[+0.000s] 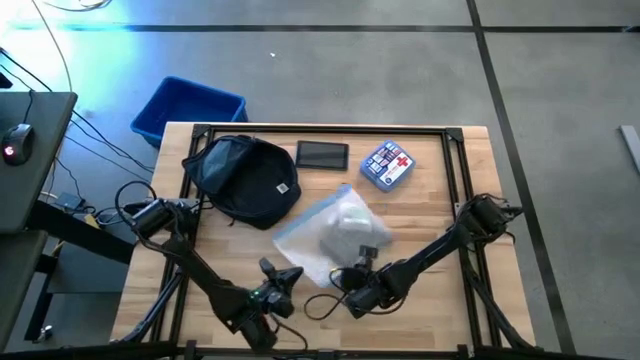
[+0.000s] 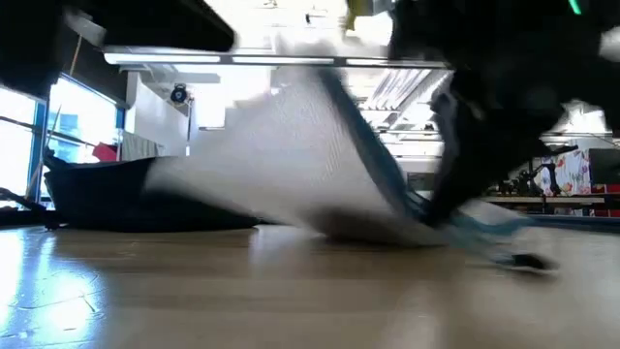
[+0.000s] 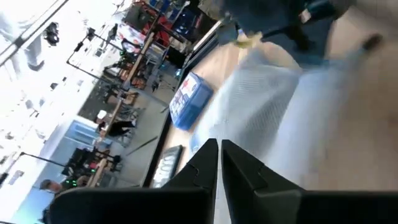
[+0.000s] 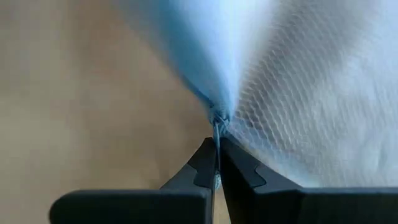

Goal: Unpack backpack
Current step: Open the zip big

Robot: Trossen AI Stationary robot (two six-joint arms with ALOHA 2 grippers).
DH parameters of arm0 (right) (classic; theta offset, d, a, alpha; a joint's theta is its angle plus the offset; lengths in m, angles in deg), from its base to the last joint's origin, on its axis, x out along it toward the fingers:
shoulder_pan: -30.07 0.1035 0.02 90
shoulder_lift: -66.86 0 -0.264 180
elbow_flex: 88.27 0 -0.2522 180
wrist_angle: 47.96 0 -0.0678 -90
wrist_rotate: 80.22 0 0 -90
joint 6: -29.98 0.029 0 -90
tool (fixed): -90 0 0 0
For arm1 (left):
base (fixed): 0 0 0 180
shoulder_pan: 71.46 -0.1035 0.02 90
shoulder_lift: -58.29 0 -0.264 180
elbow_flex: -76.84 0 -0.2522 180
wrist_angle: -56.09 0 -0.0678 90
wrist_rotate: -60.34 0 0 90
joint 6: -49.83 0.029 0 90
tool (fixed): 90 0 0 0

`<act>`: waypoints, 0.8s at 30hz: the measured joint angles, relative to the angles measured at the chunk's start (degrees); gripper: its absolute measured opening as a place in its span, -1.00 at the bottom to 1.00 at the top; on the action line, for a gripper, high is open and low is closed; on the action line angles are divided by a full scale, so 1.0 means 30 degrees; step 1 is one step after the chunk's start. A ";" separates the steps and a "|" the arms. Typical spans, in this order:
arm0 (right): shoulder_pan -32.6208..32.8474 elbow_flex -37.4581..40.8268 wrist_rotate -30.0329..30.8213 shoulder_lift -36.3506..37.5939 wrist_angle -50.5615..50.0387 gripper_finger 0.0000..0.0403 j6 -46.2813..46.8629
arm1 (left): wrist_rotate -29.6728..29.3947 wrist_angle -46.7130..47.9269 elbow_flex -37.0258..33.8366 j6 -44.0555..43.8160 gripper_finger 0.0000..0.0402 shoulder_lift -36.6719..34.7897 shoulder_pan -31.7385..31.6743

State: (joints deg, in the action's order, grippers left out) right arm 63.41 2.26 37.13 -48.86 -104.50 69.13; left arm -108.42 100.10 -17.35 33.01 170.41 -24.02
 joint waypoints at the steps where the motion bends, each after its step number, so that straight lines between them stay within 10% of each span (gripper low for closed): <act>1: 0.0030 -0.0008 0.0042 0.0000 -0.0957 -1.00 0.0440 | 0.0020 0.0857 0.0023 -0.0989 -1.00 -0.0014 0.0141; 8: 0.0125 -0.0044 0.1581 0.0000 -0.7390 -1.00 0.4397 | 0.1829 0.5916 -0.0039 -0.7748 -1.00 0.0025 0.0512; 13: 0.0437 -0.0044 0.2187 -0.0002 -0.3673 -1.00 0.1806 | 0.2656 0.4115 -0.0043 -0.8551 -1.00 0.0029 -0.0117; 24: 0.0561 -0.0357 0.1291 0.0029 0.4198 -1.00 -0.3367 | 1.0300 -0.7713 -0.0043 0.5104 -0.62 0.0547 -0.1449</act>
State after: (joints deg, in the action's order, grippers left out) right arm 65.09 1.19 41.00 -48.77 -91.90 59.03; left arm -77.52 76.96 -17.48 48.32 172.05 -28.37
